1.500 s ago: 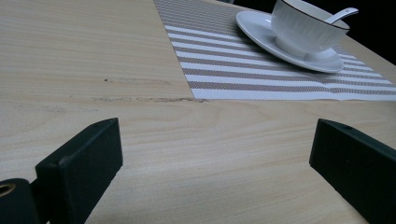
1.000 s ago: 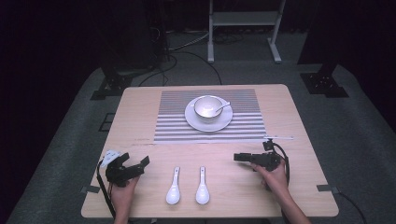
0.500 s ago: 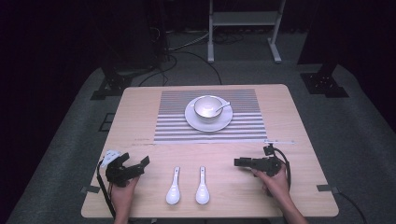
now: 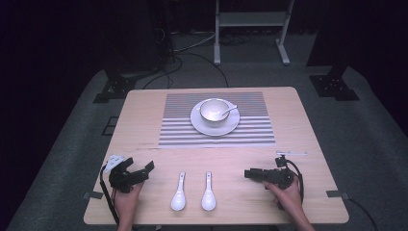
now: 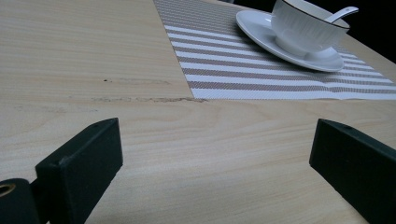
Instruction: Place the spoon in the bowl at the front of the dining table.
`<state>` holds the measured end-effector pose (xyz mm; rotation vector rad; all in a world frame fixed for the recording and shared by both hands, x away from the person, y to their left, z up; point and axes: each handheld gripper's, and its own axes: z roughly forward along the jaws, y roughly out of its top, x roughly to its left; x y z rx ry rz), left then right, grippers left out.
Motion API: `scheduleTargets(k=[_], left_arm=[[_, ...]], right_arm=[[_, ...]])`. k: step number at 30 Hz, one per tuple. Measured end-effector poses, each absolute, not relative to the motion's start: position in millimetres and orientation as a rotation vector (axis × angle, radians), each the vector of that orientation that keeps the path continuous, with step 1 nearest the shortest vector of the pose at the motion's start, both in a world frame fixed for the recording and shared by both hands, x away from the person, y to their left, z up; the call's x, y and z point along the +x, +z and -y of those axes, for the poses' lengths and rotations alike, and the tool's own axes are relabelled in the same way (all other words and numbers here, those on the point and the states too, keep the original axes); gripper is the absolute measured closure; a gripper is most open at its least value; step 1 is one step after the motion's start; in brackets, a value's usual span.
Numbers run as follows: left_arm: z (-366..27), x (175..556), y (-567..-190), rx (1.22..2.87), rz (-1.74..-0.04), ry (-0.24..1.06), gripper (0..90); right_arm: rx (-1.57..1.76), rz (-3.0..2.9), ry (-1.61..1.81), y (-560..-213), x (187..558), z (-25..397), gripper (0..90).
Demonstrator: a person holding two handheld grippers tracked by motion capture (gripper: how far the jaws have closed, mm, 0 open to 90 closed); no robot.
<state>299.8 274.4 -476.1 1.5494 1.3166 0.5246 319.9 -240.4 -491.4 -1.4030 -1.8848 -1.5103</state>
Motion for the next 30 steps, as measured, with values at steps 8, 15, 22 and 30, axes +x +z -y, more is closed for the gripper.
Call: scheduleTargets(k=[8,15,22,30], left_arm=[[-274.1,299.8,-476.1,1.55,-1.316,0.527,1.2],[-273.9,299.8,-476.2,1.551,-1.317,0.528,1.2],[-273.9,299.8,-476.2,1.551,-1.317,0.528,1.2],[-273.8,300.2,-476.2,1.553,-1.317,0.528,1.2]], right_arm=[[-1.405,1.882,-1.517,-494.3,311.6,242.6,33.0],[-1.392,1.882,-1.535,-491.3,304.6,243.5,32.8],[-1.39,1.88,-1.55,-490.2,297.0,246.7,32.7],[-1.394,1.866,-1.592,-493.7,289.9,251.0,32.6]])
